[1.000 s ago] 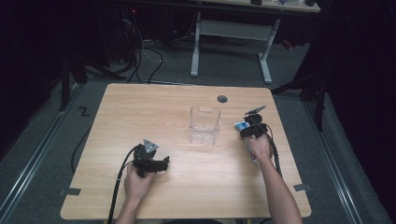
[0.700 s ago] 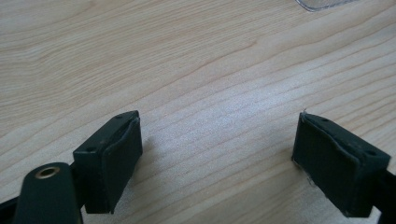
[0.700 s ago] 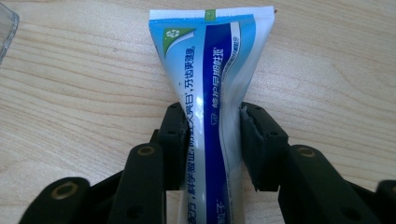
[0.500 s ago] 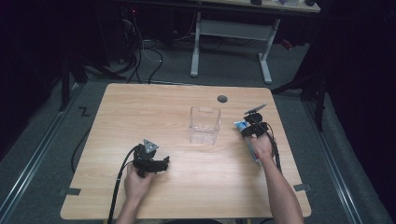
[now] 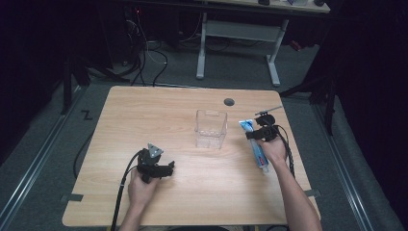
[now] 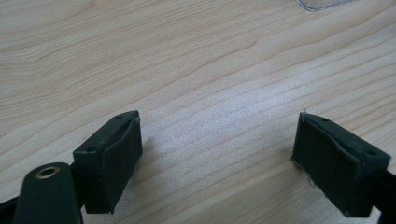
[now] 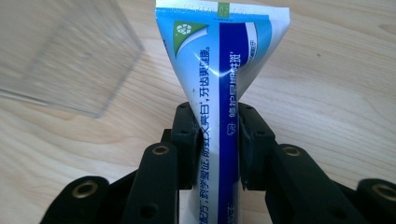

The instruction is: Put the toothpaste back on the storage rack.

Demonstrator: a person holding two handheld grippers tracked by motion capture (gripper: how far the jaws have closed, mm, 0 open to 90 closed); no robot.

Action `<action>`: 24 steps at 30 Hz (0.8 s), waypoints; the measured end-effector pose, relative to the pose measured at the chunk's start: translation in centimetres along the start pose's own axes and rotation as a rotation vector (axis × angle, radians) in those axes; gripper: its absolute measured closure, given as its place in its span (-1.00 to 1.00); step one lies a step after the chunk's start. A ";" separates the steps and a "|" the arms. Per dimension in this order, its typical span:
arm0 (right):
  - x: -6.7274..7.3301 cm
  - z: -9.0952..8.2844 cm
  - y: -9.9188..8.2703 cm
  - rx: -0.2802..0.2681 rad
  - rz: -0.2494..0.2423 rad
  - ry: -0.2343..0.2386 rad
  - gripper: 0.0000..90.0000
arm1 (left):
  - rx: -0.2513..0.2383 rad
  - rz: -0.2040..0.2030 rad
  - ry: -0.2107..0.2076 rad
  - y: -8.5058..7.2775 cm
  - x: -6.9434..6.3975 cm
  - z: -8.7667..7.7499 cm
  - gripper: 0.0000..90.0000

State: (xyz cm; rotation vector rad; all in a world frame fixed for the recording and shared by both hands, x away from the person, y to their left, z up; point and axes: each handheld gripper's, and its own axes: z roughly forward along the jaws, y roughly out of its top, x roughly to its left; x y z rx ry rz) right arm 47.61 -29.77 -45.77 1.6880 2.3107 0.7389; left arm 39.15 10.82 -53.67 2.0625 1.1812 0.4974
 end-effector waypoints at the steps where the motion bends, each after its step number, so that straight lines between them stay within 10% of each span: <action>1: 0.1 -0.2 0.0 -0.012 -0.002 0.018 0.60 | 0.000 0.000 0.000 0.0 0.0 0.0 -0.64; 24: 3.7 -4.5 -0.1 -0.146 -0.154 0.101 0.61 | 0.000 -0.001 0.001 0.0 0.0 0.0 -0.64</action>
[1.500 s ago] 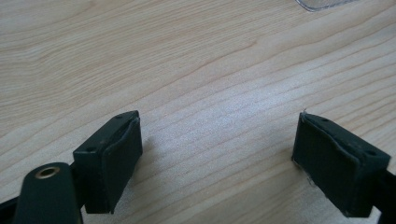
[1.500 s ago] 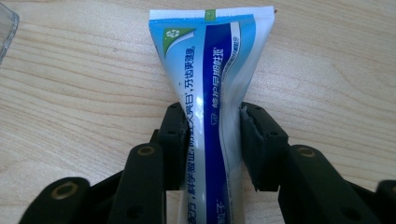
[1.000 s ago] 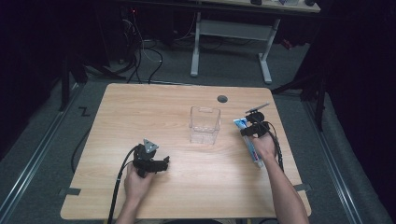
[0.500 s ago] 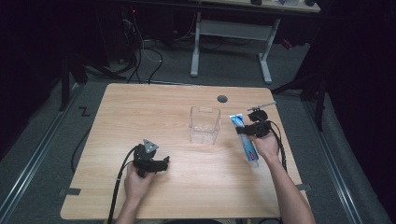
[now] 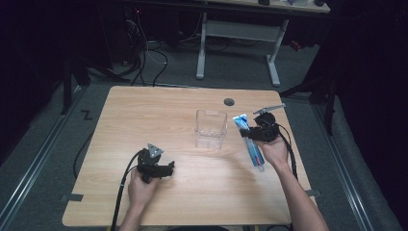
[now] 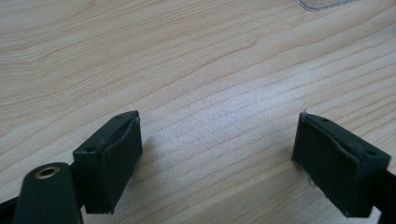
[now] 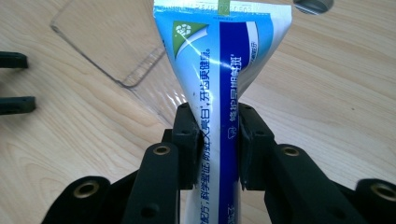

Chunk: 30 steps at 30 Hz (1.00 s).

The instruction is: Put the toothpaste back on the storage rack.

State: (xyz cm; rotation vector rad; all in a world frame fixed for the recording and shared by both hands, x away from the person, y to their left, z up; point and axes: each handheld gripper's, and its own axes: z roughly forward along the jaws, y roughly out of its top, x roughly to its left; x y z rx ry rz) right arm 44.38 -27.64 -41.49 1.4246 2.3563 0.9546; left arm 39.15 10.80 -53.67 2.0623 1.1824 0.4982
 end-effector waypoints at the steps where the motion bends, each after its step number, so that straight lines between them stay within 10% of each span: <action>1: 0.1 -0.1 0.0 -0.004 0.002 0.008 0.61 | 0.000 0.000 0.000 0.0 0.0 0.0 -0.64; 30: 4.6 -1.7 1.8 -0.130 -0.115 0.108 0.61 | 0.001 0.001 0.000 0.0 0.0 0.0 -0.64</action>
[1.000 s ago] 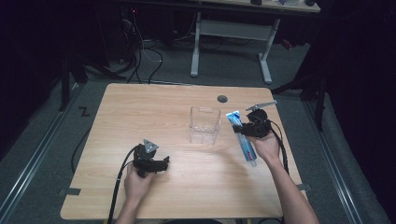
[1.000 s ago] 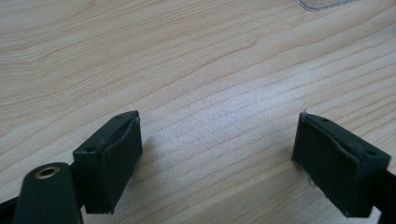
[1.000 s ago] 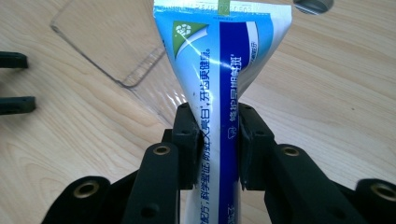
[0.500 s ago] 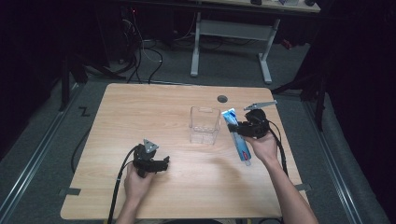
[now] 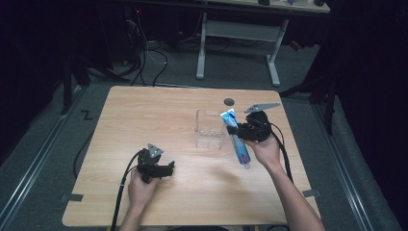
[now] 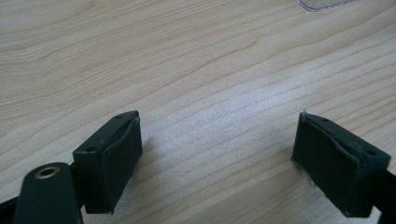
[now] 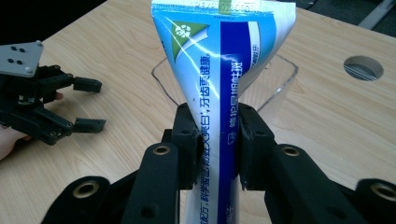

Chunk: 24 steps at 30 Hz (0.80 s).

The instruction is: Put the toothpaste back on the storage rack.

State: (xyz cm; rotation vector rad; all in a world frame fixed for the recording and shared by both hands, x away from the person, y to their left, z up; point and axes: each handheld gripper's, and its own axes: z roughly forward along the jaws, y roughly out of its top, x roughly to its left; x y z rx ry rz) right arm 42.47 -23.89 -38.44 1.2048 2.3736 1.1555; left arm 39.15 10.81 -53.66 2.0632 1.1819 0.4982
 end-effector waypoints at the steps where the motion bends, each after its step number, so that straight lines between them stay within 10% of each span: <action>1: 0.2 0.1 0.1 -0.004 -0.002 0.005 0.60 | 0.000 0.000 0.000 0.0 0.0 0.0 -0.64; 24: 2.6 1.8 2.6 -0.046 -0.059 0.059 0.60 | -0.001 -0.001 0.001 0.0 0.0 0.0 -0.64</action>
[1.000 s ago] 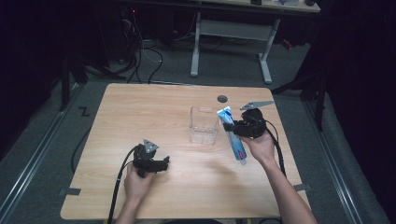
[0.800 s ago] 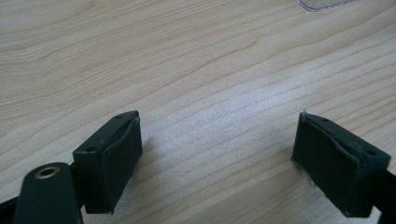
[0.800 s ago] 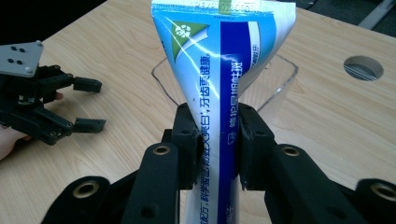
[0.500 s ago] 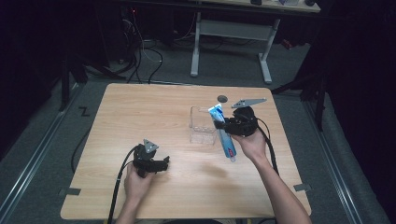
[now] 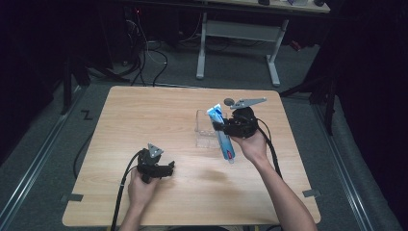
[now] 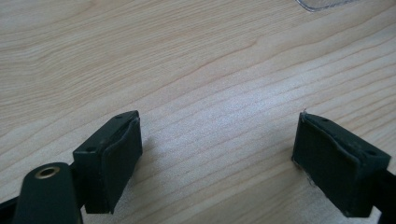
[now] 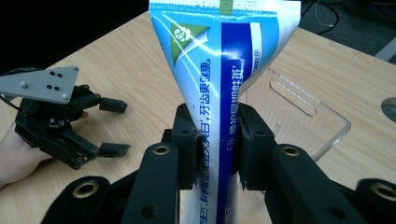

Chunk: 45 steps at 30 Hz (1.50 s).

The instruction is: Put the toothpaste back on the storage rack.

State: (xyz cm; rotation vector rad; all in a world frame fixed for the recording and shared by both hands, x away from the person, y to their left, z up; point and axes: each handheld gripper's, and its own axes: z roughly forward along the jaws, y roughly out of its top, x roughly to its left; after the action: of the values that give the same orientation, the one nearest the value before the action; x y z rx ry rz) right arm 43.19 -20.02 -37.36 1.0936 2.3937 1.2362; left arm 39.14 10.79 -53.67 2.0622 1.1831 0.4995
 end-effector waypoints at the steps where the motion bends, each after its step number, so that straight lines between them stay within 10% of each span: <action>1: 0.1 0.1 0.1 -0.002 -0.004 0.002 0.60 | 0.000 0.000 0.000 0.0 0.0 0.0 -0.64; 45: 0.3 2.2 5.3 -0.115 -0.002 -0.008 0.60 | 0.003 0.002 0.000 0.0 0.0 0.0 -0.64</action>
State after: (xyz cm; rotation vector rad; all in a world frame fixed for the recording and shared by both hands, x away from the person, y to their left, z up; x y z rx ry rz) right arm 46.85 -16.57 -34.53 1.0597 2.2857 1.3480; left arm 39.13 10.80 -53.66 2.0658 1.1832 0.4991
